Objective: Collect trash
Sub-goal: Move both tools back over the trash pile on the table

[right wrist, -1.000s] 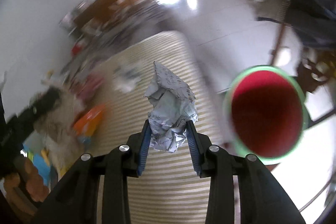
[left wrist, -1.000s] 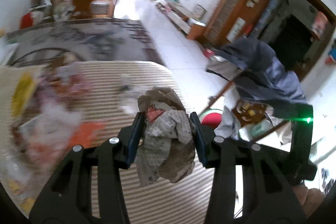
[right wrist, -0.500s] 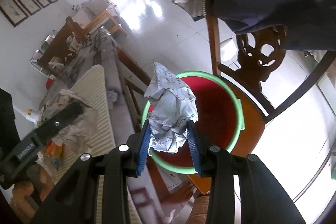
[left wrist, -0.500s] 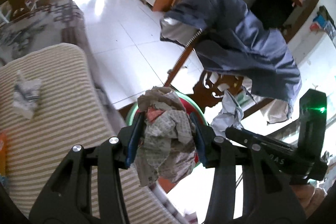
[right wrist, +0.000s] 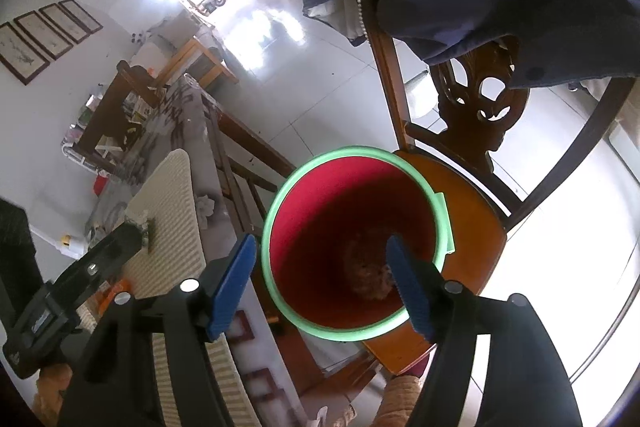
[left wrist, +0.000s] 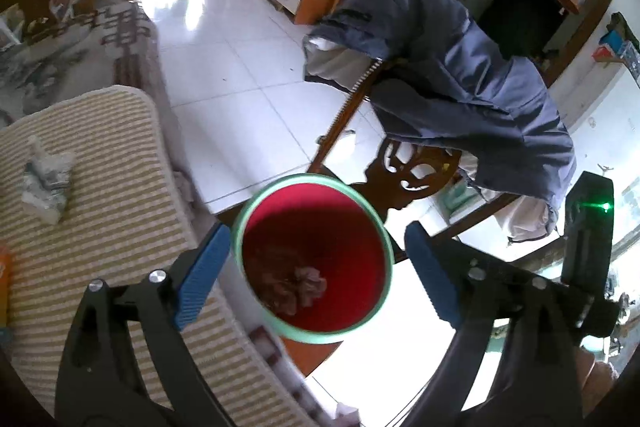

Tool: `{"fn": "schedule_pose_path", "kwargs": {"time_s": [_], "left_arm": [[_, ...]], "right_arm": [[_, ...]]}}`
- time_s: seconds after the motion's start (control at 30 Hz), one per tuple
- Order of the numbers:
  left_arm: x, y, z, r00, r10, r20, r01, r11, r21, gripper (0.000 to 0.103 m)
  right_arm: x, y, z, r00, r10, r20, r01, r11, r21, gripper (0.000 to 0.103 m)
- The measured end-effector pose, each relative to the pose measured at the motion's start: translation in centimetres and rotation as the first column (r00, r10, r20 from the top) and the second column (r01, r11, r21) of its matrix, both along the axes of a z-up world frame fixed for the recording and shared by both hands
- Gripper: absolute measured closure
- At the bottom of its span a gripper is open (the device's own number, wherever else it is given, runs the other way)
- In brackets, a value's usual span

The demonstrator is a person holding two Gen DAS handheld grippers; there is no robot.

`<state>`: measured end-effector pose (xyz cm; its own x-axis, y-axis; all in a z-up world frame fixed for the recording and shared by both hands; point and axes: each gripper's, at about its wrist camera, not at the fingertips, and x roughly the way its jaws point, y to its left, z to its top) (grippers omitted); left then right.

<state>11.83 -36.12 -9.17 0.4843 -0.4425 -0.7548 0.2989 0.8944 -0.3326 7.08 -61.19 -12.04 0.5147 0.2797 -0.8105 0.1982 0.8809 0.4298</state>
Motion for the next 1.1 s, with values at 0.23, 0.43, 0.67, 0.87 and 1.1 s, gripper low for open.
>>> {"fn": "schedule_pose_path", "kwargs": {"time_s": [0.23, 0.43, 0.67, 0.87, 1.1], "left_arm": [[-1.2, 4.5, 0.4, 0.996, 0.085, 0.005, -0.085, 0.996, 0.000, 0.016], [-2.6, 8.8, 0.7, 0.992, 0.126, 0.019, -0.126, 0.992, -0.005, 0.016], [-4.7, 16.3, 1.1, 0.979, 0.200, 0.038, -0.199, 0.980, -0.024, 0.013], [-6.8, 24.3, 0.8, 0.958, 0.285, 0.015, -0.284, 0.958, -0.032, 0.013], [-10.5, 33.3, 0.8, 0.929, 0.369, 0.017, -0.370, 0.929, 0.025, 0.013]], "right_arm": [[0.6, 4.2, 0.7, 0.997, 0.070, 0.013, -0.069, 0.997, -0.017, 0.034], [1.2, 9.8, 1.5, 0.988, 0.152, 0.025, -0.151, 0.987, -0.050, 0.032], [1.2, 17.7, 1.9, 0.970, 0.242, 0.021, -0.240, 0.967, -0.084, 0.031], [0.6, 25.7, 1.6, 0.948, 0.319, 0.004, -0.317, 0.944, -0.095, 0.030], [-0.1, 33.5, 1.3, 0.927, 0.376, 0.008, -0.374, 0.924, -0.077, 0.029]]}}
